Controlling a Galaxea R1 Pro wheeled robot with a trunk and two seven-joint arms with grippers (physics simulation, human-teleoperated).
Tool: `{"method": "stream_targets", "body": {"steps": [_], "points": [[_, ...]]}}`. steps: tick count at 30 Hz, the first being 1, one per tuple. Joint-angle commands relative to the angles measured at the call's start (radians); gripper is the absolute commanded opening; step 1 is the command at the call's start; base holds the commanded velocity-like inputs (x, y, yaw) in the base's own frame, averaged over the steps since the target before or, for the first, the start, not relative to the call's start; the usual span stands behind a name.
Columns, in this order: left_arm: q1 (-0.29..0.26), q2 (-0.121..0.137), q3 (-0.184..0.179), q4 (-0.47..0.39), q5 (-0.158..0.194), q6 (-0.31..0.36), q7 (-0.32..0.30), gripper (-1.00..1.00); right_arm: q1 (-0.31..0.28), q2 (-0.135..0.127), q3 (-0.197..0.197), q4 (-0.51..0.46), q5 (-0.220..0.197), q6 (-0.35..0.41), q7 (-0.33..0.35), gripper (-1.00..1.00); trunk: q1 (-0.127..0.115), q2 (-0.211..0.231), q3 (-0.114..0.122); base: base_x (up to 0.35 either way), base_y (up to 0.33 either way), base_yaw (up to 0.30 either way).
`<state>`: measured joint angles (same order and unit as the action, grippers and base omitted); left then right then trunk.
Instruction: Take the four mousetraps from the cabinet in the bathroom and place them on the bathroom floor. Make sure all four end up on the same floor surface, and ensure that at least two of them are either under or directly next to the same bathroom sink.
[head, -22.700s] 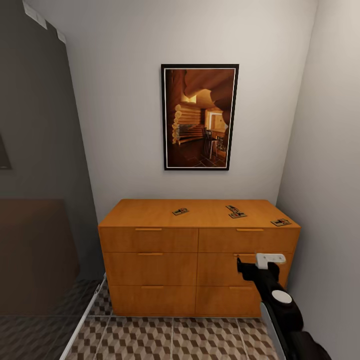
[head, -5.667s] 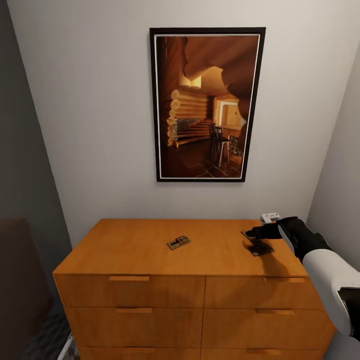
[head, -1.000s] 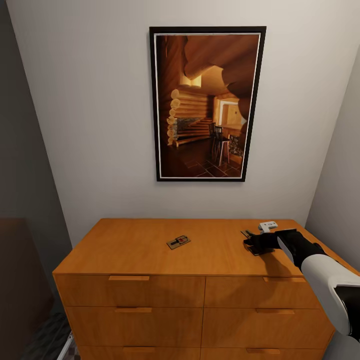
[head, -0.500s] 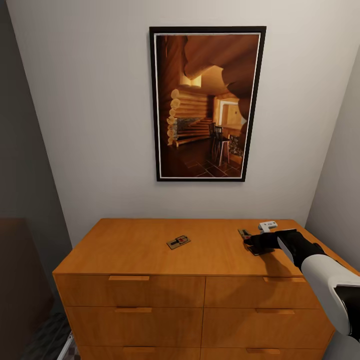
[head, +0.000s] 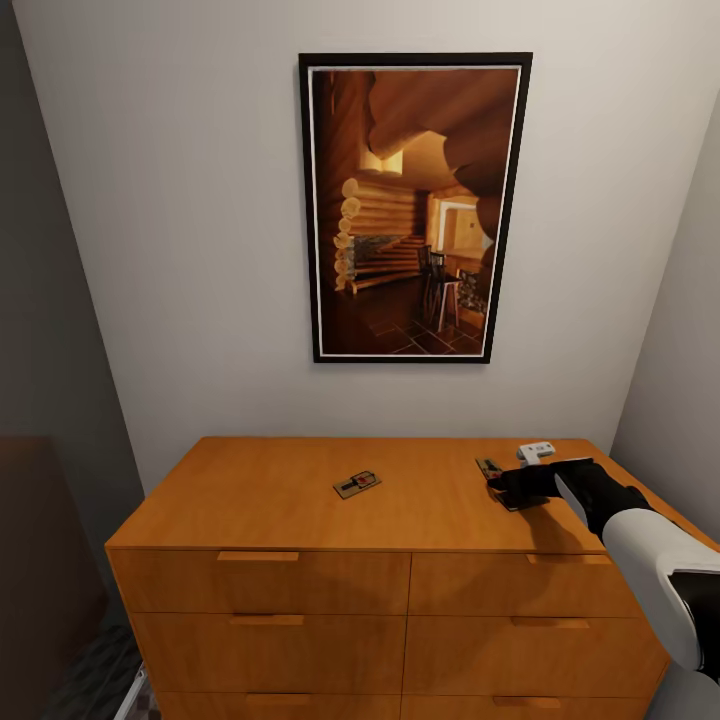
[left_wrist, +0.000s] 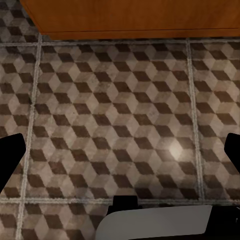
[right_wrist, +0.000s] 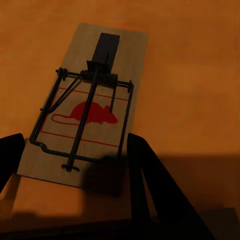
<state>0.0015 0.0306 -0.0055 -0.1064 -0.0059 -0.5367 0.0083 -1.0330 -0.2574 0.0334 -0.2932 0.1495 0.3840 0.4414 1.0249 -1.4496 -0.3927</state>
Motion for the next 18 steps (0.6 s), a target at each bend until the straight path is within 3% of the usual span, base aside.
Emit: {"method": "stream_targets", "body": {"steps": [1, 18], "points": [[0.000, 0.000, -0.001, -0.001, -0.001, -0.002, 0.001, 1.00, 0.001, 0.000, 0.010, 0.028, 0.005, 0.006, 0.005, -1.00, 0.000, 0.000, -0.001, 0.000, 0.000, 0.000], [0.000, -0.001, -0.001, 0.000, -0.001, -0.002, 0.001, 1.00, 0.001, -0.003, 0.005, 0.006, 0.012, 0.006, -0.004, -1.00, 0.000, 0.000, -0.001, 0.000, 0.000, 0.000]]}}
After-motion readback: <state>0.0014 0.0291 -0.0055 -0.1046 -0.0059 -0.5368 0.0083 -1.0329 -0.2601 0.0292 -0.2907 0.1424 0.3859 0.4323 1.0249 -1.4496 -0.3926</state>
